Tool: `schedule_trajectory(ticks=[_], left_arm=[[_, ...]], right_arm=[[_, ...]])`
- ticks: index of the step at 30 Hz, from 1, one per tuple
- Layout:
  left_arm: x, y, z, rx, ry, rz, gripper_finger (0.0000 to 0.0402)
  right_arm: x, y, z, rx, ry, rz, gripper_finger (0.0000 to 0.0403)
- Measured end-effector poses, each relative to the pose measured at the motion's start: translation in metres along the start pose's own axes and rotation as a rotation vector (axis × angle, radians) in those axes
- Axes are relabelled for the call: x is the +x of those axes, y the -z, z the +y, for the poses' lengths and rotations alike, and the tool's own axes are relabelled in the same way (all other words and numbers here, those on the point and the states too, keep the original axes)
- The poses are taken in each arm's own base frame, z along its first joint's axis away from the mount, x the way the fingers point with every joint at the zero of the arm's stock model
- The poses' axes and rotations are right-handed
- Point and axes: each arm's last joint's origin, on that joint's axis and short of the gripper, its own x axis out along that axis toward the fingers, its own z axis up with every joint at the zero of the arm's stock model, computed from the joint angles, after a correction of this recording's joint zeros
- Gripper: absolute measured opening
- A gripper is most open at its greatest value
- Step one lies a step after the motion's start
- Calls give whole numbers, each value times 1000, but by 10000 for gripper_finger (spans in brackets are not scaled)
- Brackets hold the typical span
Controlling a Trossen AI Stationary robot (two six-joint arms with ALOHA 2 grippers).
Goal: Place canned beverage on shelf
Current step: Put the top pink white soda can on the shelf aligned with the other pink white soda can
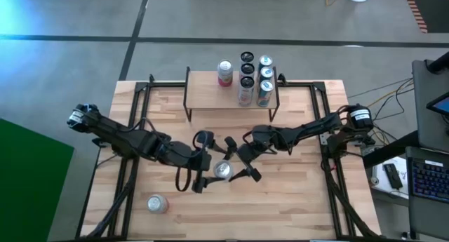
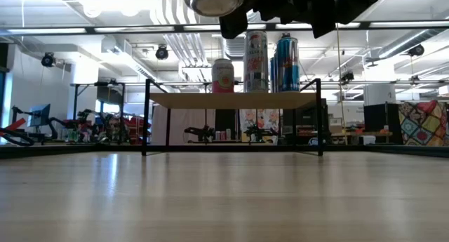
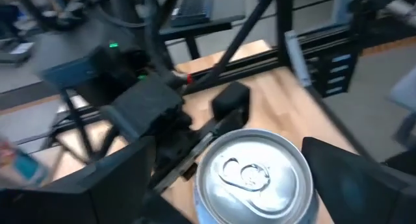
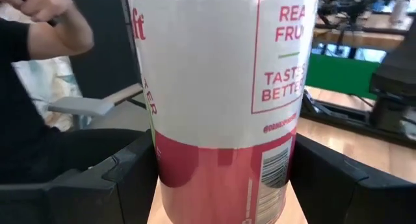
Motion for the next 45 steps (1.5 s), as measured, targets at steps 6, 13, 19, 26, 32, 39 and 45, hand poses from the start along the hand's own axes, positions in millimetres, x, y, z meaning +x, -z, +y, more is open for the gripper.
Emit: schedule_trajectory(ticks=[6, 13, 19, 26, 32, 39, 45], left_arm=[[-11, -9, 4, -46, -191, 74, 397], [-12, 8, -10, -114, -244, 151, 393], [-10, 19, -18, -134, -239, 173, 393], [-7, 24, -20, -159, -261, 153, 393], [-7, 22, -18, -172, -320, 122, 388], [-3, 32, -20, -215, -333, 129, 338], [0, 36, -21, -221, -333, 111, 311]], right_arm=[[-4, -1, -2, -4, 146, 13, 277], [-7, 7, -2, -10, 268, 63, 280], [-8, 4, -3, -22, 308, 46, 279], [-9, 5, -5, -45, 381, 67, 279], [-9, 5, -5, -45, 380, 67, 279], [-9, 5, -5, -46, 384, 67, 280], [-9, 5, -5, -47, 383, 63, 280]])
